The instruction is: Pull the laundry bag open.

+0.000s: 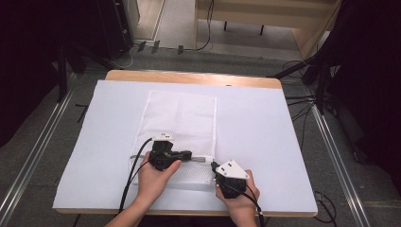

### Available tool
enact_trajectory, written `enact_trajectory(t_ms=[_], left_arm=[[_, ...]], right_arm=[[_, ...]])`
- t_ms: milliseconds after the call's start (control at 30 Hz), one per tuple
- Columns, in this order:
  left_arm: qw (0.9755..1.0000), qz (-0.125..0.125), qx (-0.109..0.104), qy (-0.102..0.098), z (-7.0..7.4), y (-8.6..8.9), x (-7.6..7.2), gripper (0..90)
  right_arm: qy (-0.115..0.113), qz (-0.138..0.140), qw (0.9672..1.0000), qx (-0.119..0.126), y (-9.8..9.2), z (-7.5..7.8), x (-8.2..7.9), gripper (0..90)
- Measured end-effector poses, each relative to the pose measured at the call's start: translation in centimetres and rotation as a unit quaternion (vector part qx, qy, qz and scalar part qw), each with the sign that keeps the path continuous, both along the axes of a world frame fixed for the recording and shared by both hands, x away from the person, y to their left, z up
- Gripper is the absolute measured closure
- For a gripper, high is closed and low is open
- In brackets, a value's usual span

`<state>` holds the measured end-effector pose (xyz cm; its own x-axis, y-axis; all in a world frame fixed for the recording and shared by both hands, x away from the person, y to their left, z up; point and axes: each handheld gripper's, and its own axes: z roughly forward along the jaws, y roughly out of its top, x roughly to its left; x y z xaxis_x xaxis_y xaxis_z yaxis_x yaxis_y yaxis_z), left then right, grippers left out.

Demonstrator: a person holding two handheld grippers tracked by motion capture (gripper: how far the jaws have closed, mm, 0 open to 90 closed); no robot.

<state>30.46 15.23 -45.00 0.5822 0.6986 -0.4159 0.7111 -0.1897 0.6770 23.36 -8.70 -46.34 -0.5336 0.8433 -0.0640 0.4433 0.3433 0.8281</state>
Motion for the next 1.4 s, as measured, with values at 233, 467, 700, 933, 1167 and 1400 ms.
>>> enact_trajectory(t_ms=[233, 467, 700, 933, 1167, 1400], left_arm=[[0.9998, 0.015, 0.0, -0.01, 0.2, 2.3, -0.2, 88.0], [0.9987, 0.028, 0.02, -0.036, 0.8, 4.3, -1.0, 87.9], [0.9986, 0.028, 0.022, -0.038, 0.6, 5.1, -1.2, 87.9], [0.9977, 0.048, 0.026, -0.04, 0.6, 7.1, -1.1, 87.9], [0.9957, 0.075, 0.031, -0.044, 0.8, 10.3, -1.2, 87.9], [0.9932, 0.103, 0.033, -0.043, 0.6, 13.4, -1.5, 87.9]], right_arm=[[0.001, -0.01, 0.9999, 0.004, -0.5, 0.0, 0.3, 90.0], [-0.001, -0.011, 0.9999, -0.001, -0.4, -0.1, 0.3, 90.0], [-0.003, -0.011, 0.9999, -0.004, -0.5, -0.1, 0.3, 90.0], [-0.006, -0.018, 0.9998, -0.012, -0.8, -0.2, 0.4, 90.0], [-0.004, -0.028, 0.9996, -0.008, -1.5, -0.1, 0.6, 90.0], [-0.001, -0.034, 0.9994, -0.008, -1.9, -0.2, 0.8, 90.0]])
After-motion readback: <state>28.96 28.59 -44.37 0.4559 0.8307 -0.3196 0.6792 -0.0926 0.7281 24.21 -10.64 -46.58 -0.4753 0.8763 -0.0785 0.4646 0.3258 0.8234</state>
